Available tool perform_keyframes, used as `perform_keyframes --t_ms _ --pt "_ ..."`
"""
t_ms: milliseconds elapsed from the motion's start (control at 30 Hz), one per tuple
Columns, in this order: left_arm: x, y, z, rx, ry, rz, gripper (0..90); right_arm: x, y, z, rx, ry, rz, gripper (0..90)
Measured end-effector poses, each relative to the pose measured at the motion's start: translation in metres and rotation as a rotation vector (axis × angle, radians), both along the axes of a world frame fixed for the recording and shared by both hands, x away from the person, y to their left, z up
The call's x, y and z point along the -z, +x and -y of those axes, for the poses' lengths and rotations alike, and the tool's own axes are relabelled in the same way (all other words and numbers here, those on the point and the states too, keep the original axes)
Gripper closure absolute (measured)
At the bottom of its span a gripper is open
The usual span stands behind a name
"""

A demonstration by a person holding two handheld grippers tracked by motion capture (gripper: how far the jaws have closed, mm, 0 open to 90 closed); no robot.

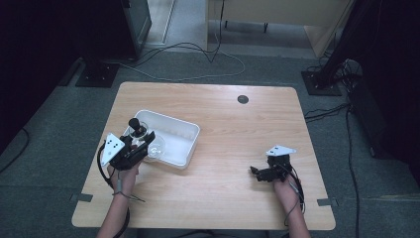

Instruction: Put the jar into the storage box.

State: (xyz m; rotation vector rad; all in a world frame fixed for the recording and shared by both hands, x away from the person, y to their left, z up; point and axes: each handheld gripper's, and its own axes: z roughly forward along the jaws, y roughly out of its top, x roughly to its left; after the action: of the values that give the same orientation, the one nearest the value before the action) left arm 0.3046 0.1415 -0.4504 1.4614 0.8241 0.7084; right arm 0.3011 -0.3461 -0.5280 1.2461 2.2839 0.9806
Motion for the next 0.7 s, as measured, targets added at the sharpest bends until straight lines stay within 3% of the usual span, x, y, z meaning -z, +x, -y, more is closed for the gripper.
perform_keyframes --t_ms 233,467,700 --pt "-0.003 0.007 0.003 -0.008 0.023 -0.007 52.4 0.0 0.0 0.0 0.0 0.0 0.001 0.0" --pt "-0.006 0.022 0.01 -0.012 0.05 -0.05 52.4 0.0 0.0 0.0 0.0 0.0 0.001 0.0" --pt "0.008 0.034 0.023 -0.01 0.097 -0.086 52.3 0.0 0.0 0.0 -0.001 0.0 0.0 0.0"
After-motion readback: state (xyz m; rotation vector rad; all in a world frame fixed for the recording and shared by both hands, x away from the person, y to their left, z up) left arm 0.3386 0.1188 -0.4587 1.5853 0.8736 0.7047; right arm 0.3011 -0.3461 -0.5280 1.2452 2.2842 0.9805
